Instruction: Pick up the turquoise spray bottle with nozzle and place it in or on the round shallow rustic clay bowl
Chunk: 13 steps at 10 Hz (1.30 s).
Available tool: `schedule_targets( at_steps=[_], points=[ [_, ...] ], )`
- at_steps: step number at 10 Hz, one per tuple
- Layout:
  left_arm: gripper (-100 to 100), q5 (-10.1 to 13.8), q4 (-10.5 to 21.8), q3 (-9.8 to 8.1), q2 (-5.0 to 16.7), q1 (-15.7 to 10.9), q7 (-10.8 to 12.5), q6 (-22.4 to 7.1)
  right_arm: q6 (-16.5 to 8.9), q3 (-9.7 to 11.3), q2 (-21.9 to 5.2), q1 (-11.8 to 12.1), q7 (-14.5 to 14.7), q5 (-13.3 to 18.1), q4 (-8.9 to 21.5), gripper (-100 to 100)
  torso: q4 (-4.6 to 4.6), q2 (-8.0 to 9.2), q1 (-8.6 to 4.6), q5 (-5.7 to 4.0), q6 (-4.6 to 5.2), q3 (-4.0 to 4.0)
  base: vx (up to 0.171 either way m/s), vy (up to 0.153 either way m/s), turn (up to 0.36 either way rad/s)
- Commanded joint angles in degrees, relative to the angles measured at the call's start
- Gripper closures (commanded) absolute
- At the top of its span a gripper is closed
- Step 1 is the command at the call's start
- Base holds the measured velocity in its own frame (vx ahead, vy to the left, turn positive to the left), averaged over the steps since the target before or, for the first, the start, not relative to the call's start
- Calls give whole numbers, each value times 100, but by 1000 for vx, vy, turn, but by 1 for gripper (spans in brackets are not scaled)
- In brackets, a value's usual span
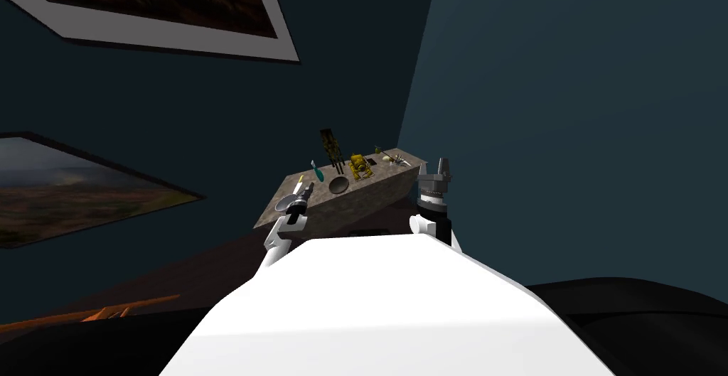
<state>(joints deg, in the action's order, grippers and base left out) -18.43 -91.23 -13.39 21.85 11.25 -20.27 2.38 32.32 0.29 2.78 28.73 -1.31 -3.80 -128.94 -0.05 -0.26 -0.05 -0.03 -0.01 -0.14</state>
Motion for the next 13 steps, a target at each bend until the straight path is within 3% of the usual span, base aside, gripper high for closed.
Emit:
schedule_targets(
  at_steps=[1, 9, 11, 12, 13],
  points=[
    [-100, -147, 134, -104, 85, -36, -186, -210, 0, 0, 0, 0, 0, 0, 0, 0, 0, 0, 0, 0, 0, 0, 98, -12, -185],
    [-100, -798, 682, -549, 508, -287, -1006, -1203, 0, -1, 0, 0, 0, 0, 0, 0, -1, 0, 6, 1, -3, -1, 96, -6, -196],
    [-100, -905, 773, -621, 599, -330, -1143, -1369, 0, -1, 0, 1, 0, 0, 0, 0, -1, 1, 4, 1, -5, 0, 80, 1, -114],
    [-100, -895, 824, -598, 545, -398, -1099, -1282, 0, -1, 0, 1, 0, 0, 0, 0, 0, 3, 3, 1, -4, 1, 34, 2, -20],
    [0, -904, 833, -603, 550, -404, -1117, -1301, 0, -1, 0, 0, 0, 0, 0, 0, 2, 17, 2, 1, -7, 8, 7, 1, 3]
  ],
)
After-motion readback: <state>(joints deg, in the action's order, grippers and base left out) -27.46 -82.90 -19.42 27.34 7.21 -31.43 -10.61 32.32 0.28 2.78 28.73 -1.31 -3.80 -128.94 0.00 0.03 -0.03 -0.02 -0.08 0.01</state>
